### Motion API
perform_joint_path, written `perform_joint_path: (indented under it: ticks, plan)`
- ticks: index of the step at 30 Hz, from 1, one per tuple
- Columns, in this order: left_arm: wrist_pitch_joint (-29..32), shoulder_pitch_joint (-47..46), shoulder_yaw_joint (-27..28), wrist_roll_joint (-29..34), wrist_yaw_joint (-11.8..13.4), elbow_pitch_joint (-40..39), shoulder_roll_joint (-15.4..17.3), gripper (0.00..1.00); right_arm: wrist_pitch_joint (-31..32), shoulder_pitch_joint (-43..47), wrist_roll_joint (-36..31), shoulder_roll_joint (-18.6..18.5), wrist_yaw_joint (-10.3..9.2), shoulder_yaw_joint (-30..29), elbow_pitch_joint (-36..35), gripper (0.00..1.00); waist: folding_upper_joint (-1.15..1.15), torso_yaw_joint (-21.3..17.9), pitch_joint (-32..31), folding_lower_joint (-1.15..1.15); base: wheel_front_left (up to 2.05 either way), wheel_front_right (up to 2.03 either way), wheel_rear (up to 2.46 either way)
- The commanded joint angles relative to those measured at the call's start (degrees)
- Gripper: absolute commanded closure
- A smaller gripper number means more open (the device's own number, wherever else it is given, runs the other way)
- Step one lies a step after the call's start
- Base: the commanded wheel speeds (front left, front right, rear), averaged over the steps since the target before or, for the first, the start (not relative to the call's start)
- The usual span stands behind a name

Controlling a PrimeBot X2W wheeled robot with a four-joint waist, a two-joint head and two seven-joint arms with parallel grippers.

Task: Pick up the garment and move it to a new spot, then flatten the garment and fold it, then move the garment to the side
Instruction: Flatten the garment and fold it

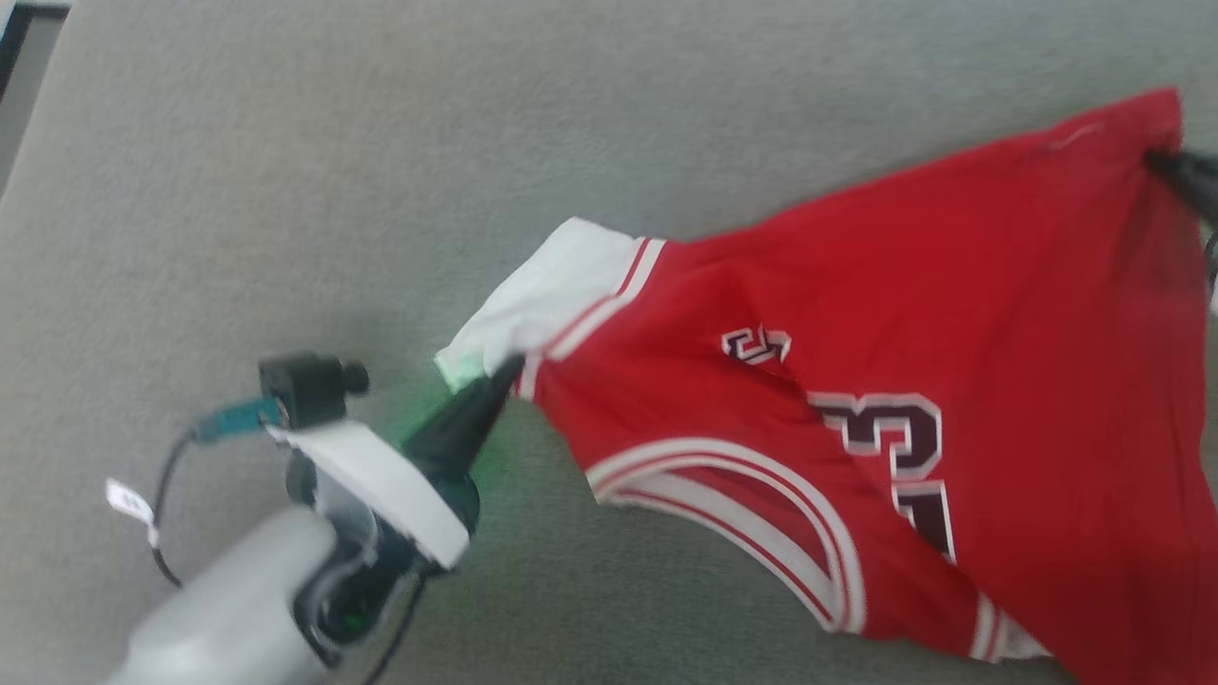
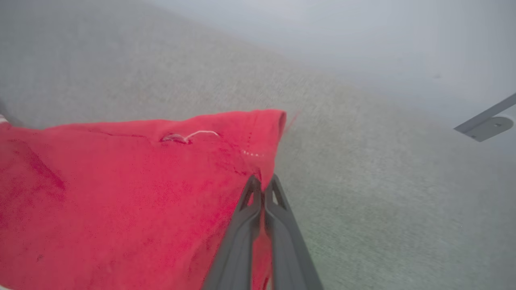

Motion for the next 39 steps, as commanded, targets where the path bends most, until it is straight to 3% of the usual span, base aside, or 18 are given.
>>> perform_joint_path:
  ticks: [1,6,11,19,26,31,39]
  plan:
    - [0.8,-2.1,0.3,-0.6,0.1,-0.6,0.4,1.00,-1.8,-1.1,0.3,0.3,-0.12,-0.7,1.1,1.00,0.00,-1.9,-1.7,0.00,0.00,0.00,0.00]
    - [7.3,-11.5,0.6,-3.7,0.1,-1.6,1.5,1.00,-6.6,-5.7,0.4,1.2,-0.11,-3.7,5.6,1.00,0.00,-3.9,-0.5,0.00,0.00,0.00,0.00]
    - [12.2,-26.2,4.0,-6.2,0.1,5.2,0.2,1.00,-9.8,-13.8,-1.4,3.6,-0.12,-6.4,11.6,1.00,0.00,-6.7,2.7,0.00,0.00,0.00,0.00]
    - [6.9,-52.0,9.3,0.3,0.1,22.9,-2.2,1.00,-17.1,-31.1,-5.1,10.6,-0.13,-9.2,21.5,1.00,0.00,-11.2,7.5,0.00,0.00,0.00,0.00]
    - [2.5,-65.3,13.8,-0.9,0.2,31.7,-4.4,1.00,-24.0,-41.0,-8.2,13.0,-0.19,-11.2,29.7,1.00,0.00,-12.3,7.8,0.00,0.00,0.00,0.00]
    - [3.9,-64.1,13.2,-3.7,0.1,30.6,-5.2,1.00,-25.1,-41.8,-7.8,15.0,-0.18,-9.5,33.8,1.00,0.00,-12.2,7.6,0.00,0.00,0.00,0.00]
    - [3.3,-43.7,12.9,-13.1,0.1,15.8,-3.4,1.00,-23.1,-30.4,-2.7,14.2,-0.12,-2.4,31.7,1.00,0.00,-10.9,8.0,0.00,0.00,0.00,0.00]
